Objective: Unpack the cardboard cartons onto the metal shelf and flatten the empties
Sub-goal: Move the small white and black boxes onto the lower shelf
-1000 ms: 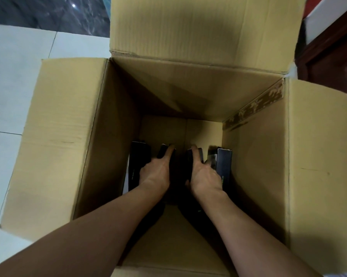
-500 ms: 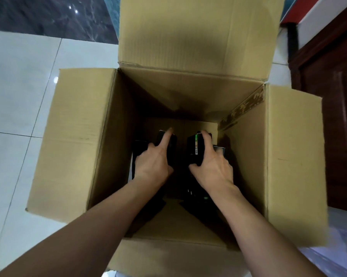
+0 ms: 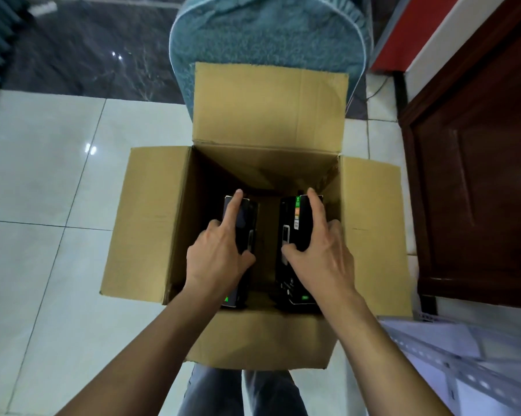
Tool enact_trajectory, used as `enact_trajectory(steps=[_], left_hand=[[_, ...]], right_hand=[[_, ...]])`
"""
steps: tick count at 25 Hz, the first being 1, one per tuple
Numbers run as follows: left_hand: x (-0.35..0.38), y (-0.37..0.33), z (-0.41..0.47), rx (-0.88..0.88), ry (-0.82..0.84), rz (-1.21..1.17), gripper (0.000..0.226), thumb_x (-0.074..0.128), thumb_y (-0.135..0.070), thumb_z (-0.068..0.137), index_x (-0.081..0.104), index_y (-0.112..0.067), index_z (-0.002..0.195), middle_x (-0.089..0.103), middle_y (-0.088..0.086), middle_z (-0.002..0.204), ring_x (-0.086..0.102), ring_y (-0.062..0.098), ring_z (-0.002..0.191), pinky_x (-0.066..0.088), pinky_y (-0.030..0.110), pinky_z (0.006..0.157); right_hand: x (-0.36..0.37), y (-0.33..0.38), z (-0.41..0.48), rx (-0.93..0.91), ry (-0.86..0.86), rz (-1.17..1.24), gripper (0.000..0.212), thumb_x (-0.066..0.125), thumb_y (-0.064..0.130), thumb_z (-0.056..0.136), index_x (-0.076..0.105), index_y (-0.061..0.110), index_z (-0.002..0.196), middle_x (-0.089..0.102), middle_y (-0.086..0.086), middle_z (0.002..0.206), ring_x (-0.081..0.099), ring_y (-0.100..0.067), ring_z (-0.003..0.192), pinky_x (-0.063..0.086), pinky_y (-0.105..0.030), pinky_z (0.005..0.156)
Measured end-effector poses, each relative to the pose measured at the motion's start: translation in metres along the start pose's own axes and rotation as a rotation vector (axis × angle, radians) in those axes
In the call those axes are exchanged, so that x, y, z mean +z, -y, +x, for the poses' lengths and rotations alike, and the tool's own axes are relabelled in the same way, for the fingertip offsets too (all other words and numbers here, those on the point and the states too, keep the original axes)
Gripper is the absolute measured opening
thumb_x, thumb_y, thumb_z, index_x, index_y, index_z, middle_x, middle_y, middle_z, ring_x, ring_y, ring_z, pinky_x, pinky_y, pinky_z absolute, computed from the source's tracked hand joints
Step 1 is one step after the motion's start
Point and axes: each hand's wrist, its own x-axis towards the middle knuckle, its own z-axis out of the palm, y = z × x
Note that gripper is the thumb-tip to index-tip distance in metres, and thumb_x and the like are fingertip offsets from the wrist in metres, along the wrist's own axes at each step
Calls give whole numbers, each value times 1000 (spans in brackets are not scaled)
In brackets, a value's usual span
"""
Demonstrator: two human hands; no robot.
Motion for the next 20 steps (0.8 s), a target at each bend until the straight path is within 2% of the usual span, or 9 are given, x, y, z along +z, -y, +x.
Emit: enact_trajectory(steps=[7, 11, 15, 18, 20], left_hand=[[-50, -34, -35, 81, -98, -62, 112, 74, -37, 82, -10, -43, 156, 58, 0, 97, 57, 14, 75, 52, 32, 61], [-79, -53, -43, 143, -128, -87, 111, 75, -36, 81, -7, -43, 156, 59, -1, 98, 57, 14, 77, 50, 30, 60], [-108, -75, -52, 214, -147, -88, 107, 75, -41, 80, -2, -44, 156, 59, -4, 96, 56, 12, 77, 43, 27, 58], [-130, -88, -53, 268, -128, -43, 107, 76, -42, 79, 0, -44, 156, 61, -6, 99, 53, 12, 78, 41, 28, 59], [-143, -96, -53, 331, -116, -46, 108, 78, -41, 78, 3, -43, 156, 66, -3, 101, 58, 16, 78, 43, 29, 58]], right_hand=[[-57, 19, -41, -20, -102, 27, 106, 71, 39, 89, -12, 54, 153, 47, -4, 114, 56, -16, 86, 52, -30, 67], [-90, 28, -60, 20, -152, 85, 108, 74, 35, 85, -8, 51, 153, 52, -5, 116, 61, -23, 95, 57, -42, 77], [-121, 37, -82, 57, -250, 149, 96, 75, 31, 81, 11, 43, 152, 56, -1, 123, 61, -23, 103, 51, -37, 77], [-140, 46, -99, 127, -302, 186, 94, 74, 33, 80, 12, 45, 151, 56, -1, 127, 62, -26, 109, 52, -42, 84], [-148, 52, -111, 155, -343, 193, 94, 73, 32, 80, 13, 45, 151, 56, -1, 130, 61, -25, 113, 52, -43, 89]])
